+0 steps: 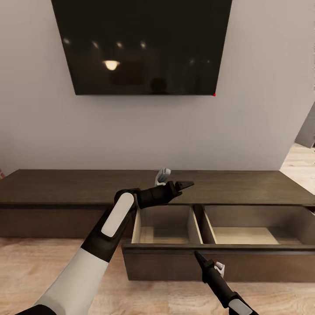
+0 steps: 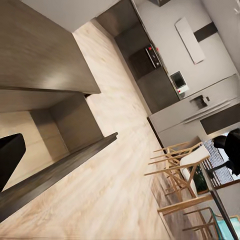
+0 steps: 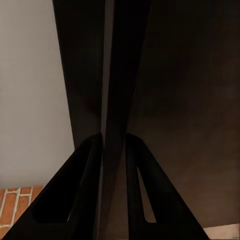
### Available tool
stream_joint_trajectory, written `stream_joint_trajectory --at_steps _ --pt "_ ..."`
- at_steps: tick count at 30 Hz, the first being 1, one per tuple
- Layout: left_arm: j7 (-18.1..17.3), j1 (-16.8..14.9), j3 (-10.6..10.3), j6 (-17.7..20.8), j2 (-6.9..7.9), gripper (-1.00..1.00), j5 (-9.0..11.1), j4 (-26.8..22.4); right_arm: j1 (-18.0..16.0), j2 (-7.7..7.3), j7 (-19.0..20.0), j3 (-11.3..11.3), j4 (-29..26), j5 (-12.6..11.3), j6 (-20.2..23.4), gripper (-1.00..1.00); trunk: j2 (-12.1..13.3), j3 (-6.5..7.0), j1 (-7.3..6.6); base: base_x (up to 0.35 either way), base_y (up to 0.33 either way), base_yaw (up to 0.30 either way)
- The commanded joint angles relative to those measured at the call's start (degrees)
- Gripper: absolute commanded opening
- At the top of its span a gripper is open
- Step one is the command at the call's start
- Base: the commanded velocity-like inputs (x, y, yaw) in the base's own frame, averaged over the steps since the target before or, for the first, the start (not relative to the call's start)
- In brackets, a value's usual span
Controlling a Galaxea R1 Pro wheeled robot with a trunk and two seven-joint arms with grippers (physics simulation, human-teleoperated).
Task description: Place each of the two pumpkins and all three candles from the living room inside a cabinet in the living room (use any cabinet), then make sure every cabinet is closed, and position the cauldron so it is next to a table in the living room.
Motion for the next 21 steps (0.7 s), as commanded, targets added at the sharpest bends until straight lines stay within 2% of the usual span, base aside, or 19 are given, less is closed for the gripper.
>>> stream_joint_trajectory --at_steps 1,6,21 --pt "-0.29 -0.03 0.05 0.2 -0.01 1.0 -0.29 -0.01 0.02 -0.01 0.32 -0.6 0.11 0.14 0.55 -1.0 -0.02 -0.06 -0.03 -0.213 0.0 0.0" --pt "-0.23 -0.03 0.05 0.2 -0.01 1.0 -0.29 0.04 0.02 0.0 0.32 -0.58 0.11 0.16 0.55 -1.0 -0.02 -0.06 -0.03 -0.09 0.0 0.0" --pt "-0.23 -0.03 -0.23 0.2 -0.01 1.0 -0.29 0.01 0.02 -0.01 0.31 -0.6 0.11 0.16 0.59 -1.0 -0.02 -0.06 -0.03 -0.003 0.0 0.0"
